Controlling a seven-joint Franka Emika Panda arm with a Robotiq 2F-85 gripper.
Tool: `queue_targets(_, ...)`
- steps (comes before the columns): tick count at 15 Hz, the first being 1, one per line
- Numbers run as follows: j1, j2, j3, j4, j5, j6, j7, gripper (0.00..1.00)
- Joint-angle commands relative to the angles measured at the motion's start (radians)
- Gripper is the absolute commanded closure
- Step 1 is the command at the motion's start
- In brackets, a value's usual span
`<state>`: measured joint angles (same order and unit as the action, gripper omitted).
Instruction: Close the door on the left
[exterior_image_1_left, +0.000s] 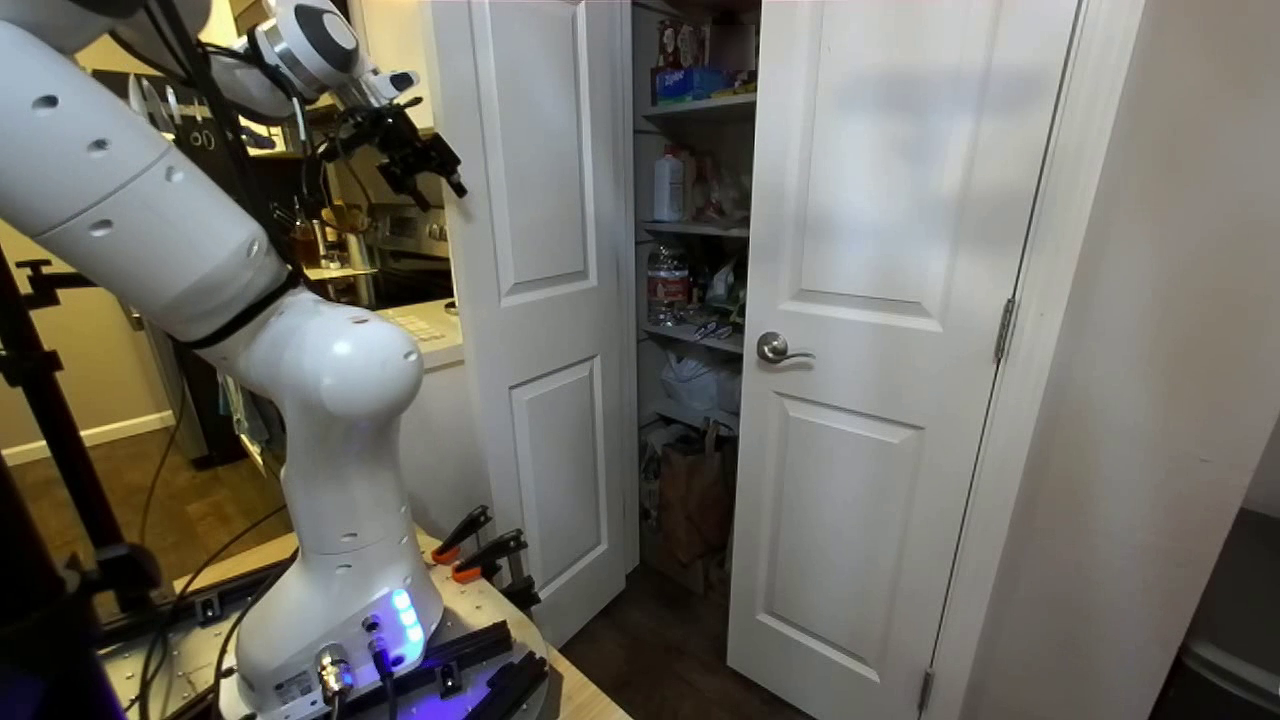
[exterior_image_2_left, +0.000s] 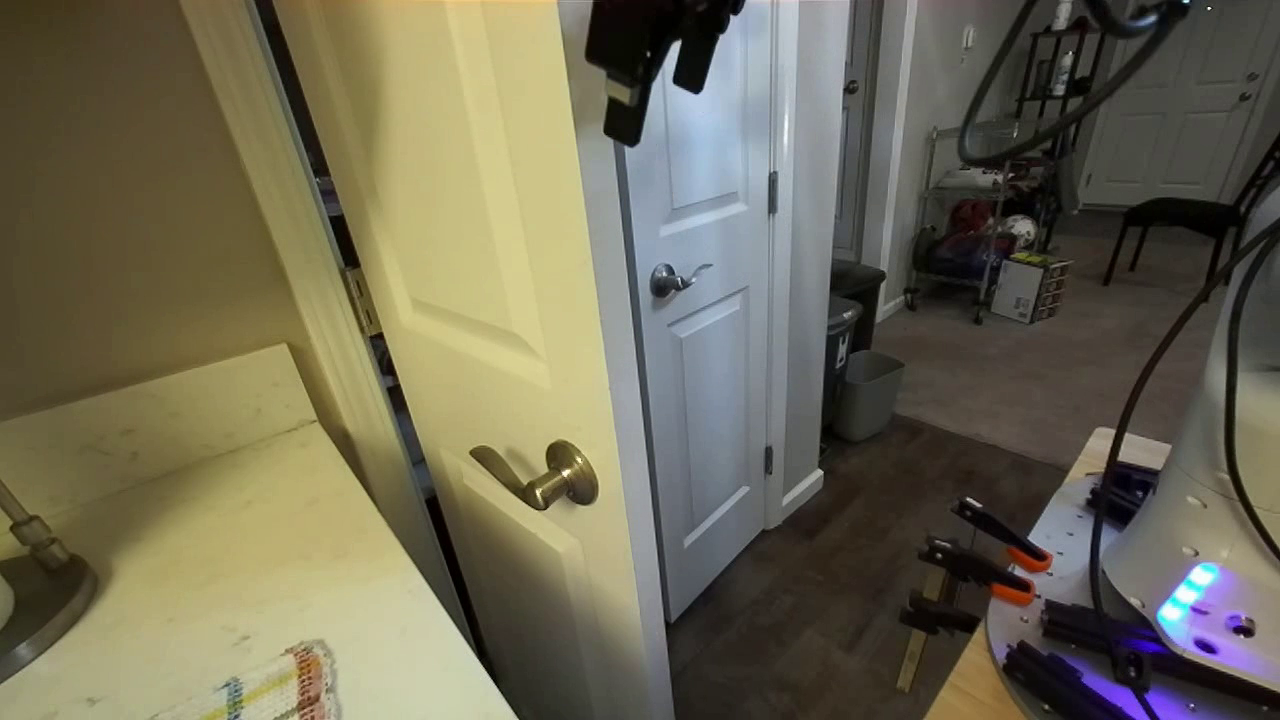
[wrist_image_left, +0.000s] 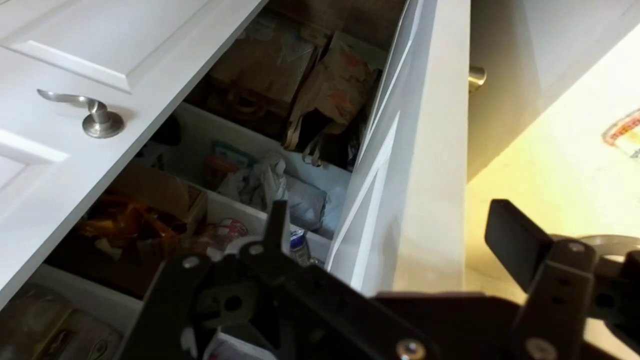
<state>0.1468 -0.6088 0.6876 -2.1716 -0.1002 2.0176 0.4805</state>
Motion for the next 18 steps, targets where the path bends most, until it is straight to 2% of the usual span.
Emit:
queue_targets(1,-0.036,0.058,0.016,0.071,-0.056,0.011,0.045,0.0)
queue_targets(11,-0.041,0.09,0.014,0.109,-0.063,0.004,0.101,0.0)
queue_targets(18,-0.057,0.066,0.043,0.148,-0.188,-0.13,0.164,0.0)
